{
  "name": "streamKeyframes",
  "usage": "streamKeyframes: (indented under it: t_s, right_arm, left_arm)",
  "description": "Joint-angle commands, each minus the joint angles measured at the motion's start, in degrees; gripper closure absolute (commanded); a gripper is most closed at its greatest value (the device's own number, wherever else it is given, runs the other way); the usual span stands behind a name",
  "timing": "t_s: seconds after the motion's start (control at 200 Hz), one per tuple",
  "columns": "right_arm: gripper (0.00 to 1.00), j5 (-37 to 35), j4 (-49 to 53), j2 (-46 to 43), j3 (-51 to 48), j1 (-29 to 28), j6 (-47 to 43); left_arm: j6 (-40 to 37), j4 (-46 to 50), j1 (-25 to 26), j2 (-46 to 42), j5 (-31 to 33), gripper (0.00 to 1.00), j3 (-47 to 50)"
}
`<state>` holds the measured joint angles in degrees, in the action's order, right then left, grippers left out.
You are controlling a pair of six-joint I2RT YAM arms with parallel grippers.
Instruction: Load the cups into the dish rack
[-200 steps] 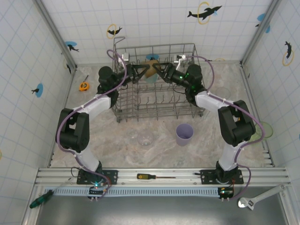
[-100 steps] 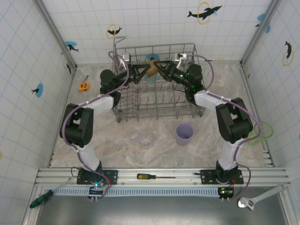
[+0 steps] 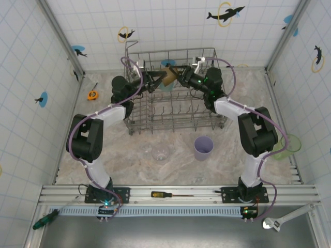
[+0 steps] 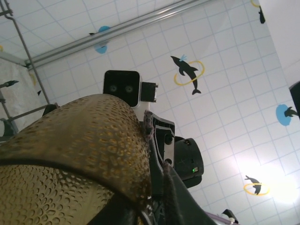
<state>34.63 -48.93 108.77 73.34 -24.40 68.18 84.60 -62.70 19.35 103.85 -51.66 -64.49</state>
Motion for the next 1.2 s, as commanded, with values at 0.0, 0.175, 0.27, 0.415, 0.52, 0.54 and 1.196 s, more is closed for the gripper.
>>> streamKeyframes:
  t_s: [0.0,0.175,0.27,0.415,0.52,0.54,1.196]
  right_arm:
    - [0.56,-2.61,5.42,-2.76,-0.30,0.22,-5.25]
    - [0.58,-3.43,6.62,-4.04,-1.86,1.19,-5.72]
    - [0.58,-4.21,8.67,-4.71,-2.32,1.65,-7.19]
    - [0.57,-5.45,10.27,-5.67,-2.94,2.24,-8.32]
    - [0.57,-6.21,11.57,-5.85,-2.81,2.69,-8.97]
    - [0.57,-6.52,11.94,-5.93,-2.92,2.76,-9.25]
    - [0.58,-20.22,33.01,-10.76,0.49,4.48,-24.43]
  left_arm:
    - [-3.45,2.06,0.91,-0.18,-0.91,0.74,-2.63]
    - [-5.49,6.39,0.87,-0.85,-0.56,0.44,-3.51]
    - [-4.15,6.97,0.93,-1.18,0.08,0.29,-3.85]
    - [-10.72,17.80,0.87,-2.63,1.62,0.18,-6.01]
    - [-23.30,35.74,0.86,-4.38,6.06,0.12,-10.47]
    - [-25.30,38.49,0.86,-4.69,7.00,0.11,-11.20]
    - [-47.58,64.55,-10.53,-18.97,33.21,0.02,-9.28]
